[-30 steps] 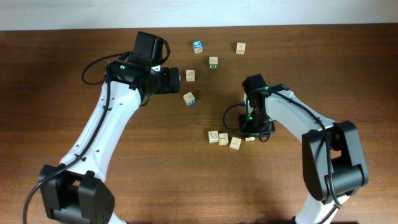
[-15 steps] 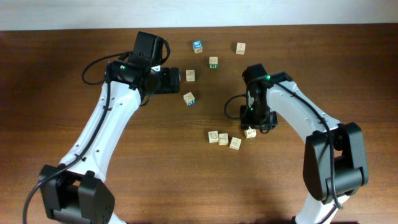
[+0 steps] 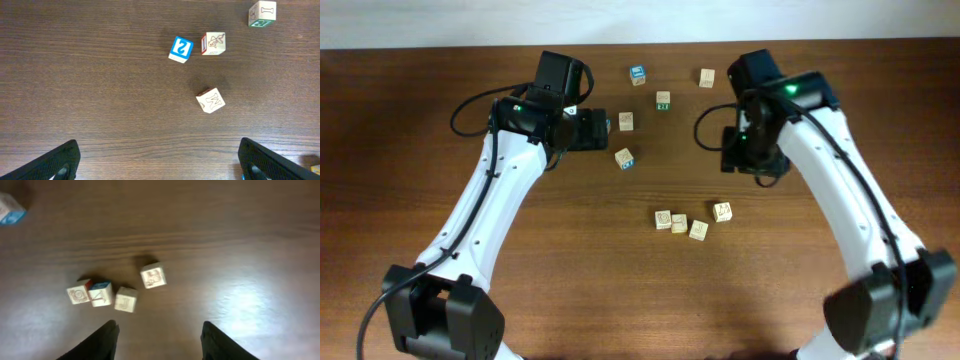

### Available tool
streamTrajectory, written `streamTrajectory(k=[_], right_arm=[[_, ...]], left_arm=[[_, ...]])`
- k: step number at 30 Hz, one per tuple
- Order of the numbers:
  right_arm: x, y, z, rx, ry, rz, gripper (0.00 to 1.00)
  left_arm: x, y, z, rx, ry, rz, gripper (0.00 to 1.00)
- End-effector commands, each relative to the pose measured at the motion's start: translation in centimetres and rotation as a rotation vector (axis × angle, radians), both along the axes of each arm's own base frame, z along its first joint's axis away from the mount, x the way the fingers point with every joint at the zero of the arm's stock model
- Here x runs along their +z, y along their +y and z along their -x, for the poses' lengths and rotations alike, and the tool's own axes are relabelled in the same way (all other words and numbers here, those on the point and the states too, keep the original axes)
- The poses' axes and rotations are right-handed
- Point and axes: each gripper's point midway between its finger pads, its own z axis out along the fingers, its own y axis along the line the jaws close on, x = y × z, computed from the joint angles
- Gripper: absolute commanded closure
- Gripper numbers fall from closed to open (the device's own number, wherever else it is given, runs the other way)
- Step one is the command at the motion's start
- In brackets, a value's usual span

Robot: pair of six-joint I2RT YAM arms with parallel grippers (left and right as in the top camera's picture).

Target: Rotate 4 blocks

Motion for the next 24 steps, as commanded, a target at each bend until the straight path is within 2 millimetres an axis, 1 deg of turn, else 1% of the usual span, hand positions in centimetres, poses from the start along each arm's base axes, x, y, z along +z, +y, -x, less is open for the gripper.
streamTrajectory(k=[1,4,7,8,10,12,13,15,17,18,19,23,24], right_arm=[[2.7,-1.3,0.4,-0.114,-0.114,0.110,0.46],[1.6,-0.2,1.2,-0.116,-0.087,0.111,0.44],[-0.2,-0.4,2.3,-0.137,-0.035,0.129,0.41],[-0.7,-0.5,2.6,-0.135,-0.018,0.134,0.39],[-1.5,-0.5,3.0,-0.133,0.003,0.135,0.28],[-1.9,-0.2,3.0,-0.131,0.010,0.121,0.20],[-2.1,0.0,2.9,-0.131,0.009,0.109,0.11],[-2.4,0.5,2.9,-0.129,0.015,0.084,0.02],[-3.0,1.3,2.8,-0.125,0.028,0.047,0.02],[-3.8,1.9,2.8,-0.121,0.040,0.014,0.02],[-4.1,2.0,2.9,-0.120,0.048,0.004,0.02],[-5.5,1.9,3.8,-0.118,0.086,0.009,0.01],[-5.8,1.8,4.0,-0.118,0.095,0.013,0.02]], left_arm=[[0.1,0.2,-0.4,0.016,-0.012,-0.015,0.01],[0.1,0.6,-0.4,0.028,-0.017,-0.035,0.01],[0.1,0.7,-0.5,0.033,-0.020,-0.044,0.01],[0.2,0.9,-0.5,0.038,-0.022,-0.052,0.01],[0.2,1.0,-0.5,0.040,-0.023,-0.053,0.01],[0.2,1.0,-0.5,0.040,-0.023,-0.052,0.01],[0.2,1.0,-0.5,0.040,-0.022,-0.052,0.01],[0.2,1.0,-0.5,0.040,-0.022,-0.052,0.01],[0.2,1.0,-0.5,0.040,-0.023,-0.052,0.01],[0.2,1.0,-0.5,0.040,-0.023,-0.053,0.01],[0.2,1.0,-0.5,0.040,-0.023,-0.052,0.01],[0.2,1.0,-0.5,0.040,-0.023,-0.052,0.01],[0.2,1.0,-0.5,0.040,-0.023,-0.052,0.01]])
